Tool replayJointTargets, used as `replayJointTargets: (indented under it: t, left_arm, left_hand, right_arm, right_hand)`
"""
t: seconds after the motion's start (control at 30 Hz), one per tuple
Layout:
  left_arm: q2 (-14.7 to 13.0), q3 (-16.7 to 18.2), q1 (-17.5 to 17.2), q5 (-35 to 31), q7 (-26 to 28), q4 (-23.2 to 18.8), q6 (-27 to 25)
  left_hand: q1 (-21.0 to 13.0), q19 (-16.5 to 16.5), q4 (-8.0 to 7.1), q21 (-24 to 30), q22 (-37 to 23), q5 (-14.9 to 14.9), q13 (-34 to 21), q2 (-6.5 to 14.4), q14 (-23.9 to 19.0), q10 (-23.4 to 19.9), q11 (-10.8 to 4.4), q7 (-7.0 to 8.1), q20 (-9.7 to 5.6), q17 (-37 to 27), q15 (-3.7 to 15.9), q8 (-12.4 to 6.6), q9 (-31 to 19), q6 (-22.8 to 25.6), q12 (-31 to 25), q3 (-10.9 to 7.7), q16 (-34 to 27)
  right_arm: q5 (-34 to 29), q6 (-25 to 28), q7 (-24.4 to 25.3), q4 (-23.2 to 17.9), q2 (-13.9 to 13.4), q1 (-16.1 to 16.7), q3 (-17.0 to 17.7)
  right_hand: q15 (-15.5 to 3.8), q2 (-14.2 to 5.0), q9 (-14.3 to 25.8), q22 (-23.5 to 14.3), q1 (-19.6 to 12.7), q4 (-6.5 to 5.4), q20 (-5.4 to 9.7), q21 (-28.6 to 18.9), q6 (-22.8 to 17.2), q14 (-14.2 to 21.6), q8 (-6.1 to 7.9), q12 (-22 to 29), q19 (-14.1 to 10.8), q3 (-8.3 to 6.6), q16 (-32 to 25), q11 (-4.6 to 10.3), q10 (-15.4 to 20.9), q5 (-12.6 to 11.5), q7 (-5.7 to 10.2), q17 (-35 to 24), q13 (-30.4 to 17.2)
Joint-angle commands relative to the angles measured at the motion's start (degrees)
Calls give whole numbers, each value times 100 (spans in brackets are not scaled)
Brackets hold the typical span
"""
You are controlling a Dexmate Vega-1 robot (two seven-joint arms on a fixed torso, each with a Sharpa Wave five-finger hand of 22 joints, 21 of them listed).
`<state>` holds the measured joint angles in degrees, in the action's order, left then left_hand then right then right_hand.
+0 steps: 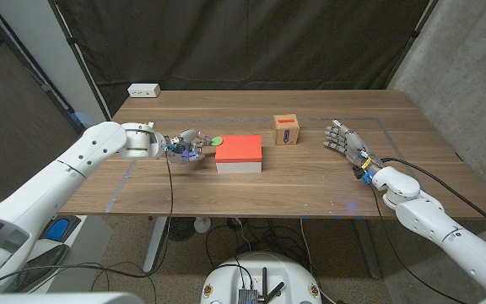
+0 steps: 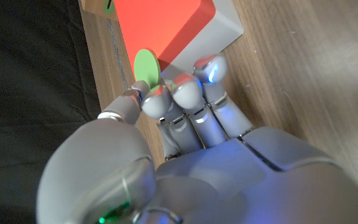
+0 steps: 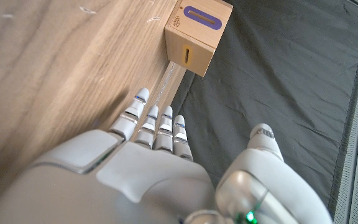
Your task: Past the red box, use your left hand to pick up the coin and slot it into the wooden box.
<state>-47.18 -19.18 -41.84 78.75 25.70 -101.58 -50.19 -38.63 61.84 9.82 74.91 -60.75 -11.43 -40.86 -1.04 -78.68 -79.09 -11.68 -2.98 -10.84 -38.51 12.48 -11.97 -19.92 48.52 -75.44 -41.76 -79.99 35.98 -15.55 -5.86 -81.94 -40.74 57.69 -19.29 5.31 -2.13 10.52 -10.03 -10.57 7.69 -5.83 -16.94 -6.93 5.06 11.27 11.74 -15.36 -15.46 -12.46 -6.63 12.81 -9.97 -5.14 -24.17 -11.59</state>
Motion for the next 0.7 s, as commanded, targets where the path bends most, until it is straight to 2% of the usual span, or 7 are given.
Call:
replayJointTargets:
  t: [0.03,0.2,0.5,0.7]
  left_arm:
    - [56,33,-55,-56,-73,25,144]
    - [51,30,-49,-31,-62,37,94]
    - [29,27,-25,33,65,-2,-19]
    - [2,-6,6,19,146,-38,-96]
  left_hand:
    - [-101,-25,23,53,5,-41,11,86,-31,-14,-16,-13,-132,-28,-17,-34,12,251,27,-63,-22]
    - [-120,-37,20,89,-5,-46,-11,91,-24,-50,-15,-10,-132,2,-16,-31,38,324,-13,-80,-7]
    - [-223,-49,36,142,8,-69,42,134,-29,-52,-11,53,-133,26,-15,-155,-80,593,-4,-134,-12]
    - [-102,-82,-25,161,18,-60,19,91,-24,-41,-13,21,-119,56,-15,-183,-184,656,-38,-86,2]
  right_arm:
    - [-4,27,0,8,7,-28,-15]
    - [-9,7,-29,47,27,-64,-29]
    - [-26,-39,-69,122,52,-110,-47]
    - [-17,-37,-80,126,53,-109,-49]
  right_hand:
    - [6,1,32,-5,17,39,2,18,-59,45,17,53,-37,-15,-36,1,61,-8,26,-5,-22]
    - [5,1,32,-5,18,40,9,27,-56,47,16,56,-45,-15,-37,15,71,-8,32,-2,-23]
    - [5,1,32,-6,23,41,9,49,-63,52,18,54,-52,-14,-39,18,76,-8,45,3,-26]
    - [17,3,33,-6,26,41,4,59,-61,50,16,55,-62,-12,-39,20,82,-7,56,6,-28]
